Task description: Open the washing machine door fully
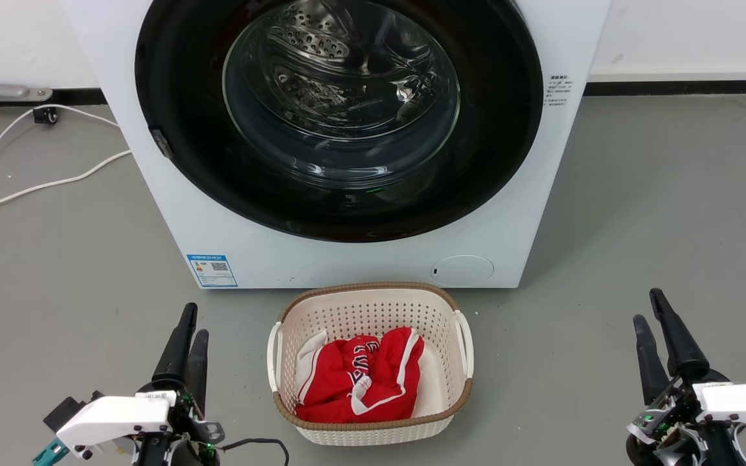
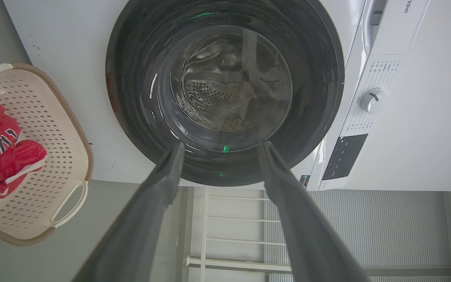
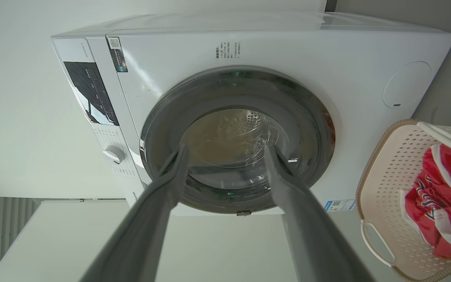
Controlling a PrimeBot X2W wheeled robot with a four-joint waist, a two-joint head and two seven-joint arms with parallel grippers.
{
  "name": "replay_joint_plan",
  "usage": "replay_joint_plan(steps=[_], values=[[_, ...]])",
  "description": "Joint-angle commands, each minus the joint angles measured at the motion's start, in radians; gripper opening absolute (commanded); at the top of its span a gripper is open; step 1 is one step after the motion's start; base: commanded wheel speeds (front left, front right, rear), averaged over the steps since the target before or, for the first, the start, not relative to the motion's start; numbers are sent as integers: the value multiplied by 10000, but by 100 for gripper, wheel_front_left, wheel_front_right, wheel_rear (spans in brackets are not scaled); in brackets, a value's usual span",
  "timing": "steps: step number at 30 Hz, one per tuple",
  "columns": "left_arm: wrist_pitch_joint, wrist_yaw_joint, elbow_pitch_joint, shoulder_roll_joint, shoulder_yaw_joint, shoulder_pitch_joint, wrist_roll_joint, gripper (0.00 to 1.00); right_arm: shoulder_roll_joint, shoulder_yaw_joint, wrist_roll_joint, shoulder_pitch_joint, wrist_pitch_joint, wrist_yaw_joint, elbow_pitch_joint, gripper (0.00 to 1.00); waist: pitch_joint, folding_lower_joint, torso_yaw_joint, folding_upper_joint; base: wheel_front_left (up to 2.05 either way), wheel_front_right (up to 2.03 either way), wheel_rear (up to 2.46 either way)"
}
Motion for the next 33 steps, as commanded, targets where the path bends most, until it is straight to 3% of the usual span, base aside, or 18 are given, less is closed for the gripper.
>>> replay_joint_plan(steps=[1, 7, 13, 20, 33], values=[[-116, -12, -281, 39, -82, -184, 87, 100, -24, 34, -56, -131, -96, 2, -266, 100, 0, 0, -4, -1, 0, 0, 0], [-394, -14, -607, 36, -137, -137, 447, 100, -19, 103, -387, -82, -372, 2, -506, 100, 0, 0, -23, -1, 0, 0, 0], [-653, -16, -979, 34, -149, -116, 1250, 100, -13, 175, -1420, -42, -632, 2, -829, 100, 13, 0, -37, -1, 0, 0, 0], [-895, -17, -1319, 31, -176, -86, 2412, 100, -8, 237, -3032, -4, -874, 2, -1212, 100, 31, 0, -55, -1, 0, 0, 0], [-1372, -21, -2025, 41, -198, -32, 5517, 100, 2, 488, -6845, 140, -1350, 3, -1881, 100, 94, 0, -21, -1, 0, 0, 0]])
